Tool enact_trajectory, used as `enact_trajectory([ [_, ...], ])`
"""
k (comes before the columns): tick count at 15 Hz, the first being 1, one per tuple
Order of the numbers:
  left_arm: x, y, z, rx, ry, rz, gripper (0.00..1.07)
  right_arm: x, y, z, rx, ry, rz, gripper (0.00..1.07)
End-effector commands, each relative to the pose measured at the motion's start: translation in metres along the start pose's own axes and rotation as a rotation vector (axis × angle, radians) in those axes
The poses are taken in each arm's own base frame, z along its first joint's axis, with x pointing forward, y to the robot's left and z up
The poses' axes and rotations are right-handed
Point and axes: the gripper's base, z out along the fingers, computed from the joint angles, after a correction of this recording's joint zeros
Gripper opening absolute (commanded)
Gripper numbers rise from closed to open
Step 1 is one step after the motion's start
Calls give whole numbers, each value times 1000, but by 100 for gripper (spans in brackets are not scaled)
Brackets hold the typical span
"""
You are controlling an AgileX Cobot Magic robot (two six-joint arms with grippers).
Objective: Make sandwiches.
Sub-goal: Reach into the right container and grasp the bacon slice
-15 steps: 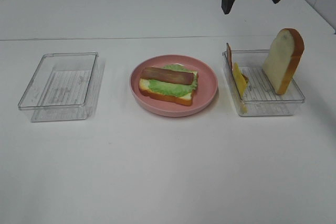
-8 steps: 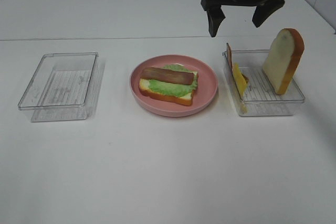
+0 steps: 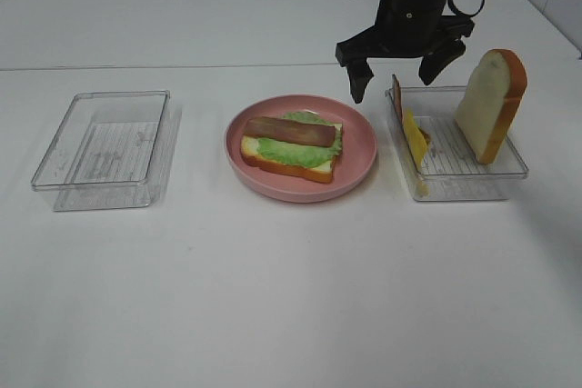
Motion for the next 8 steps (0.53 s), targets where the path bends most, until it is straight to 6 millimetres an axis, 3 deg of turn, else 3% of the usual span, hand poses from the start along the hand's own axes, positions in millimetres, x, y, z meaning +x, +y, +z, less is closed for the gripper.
enact_trajectory([
  [1,1,0,-2,-4,-18,0,91,-3,-3,7,20,-16,-24,97],
  [8,1,0,-2,-4,-18,0,91,-5,-3,30,31,-3,-32,89],
])
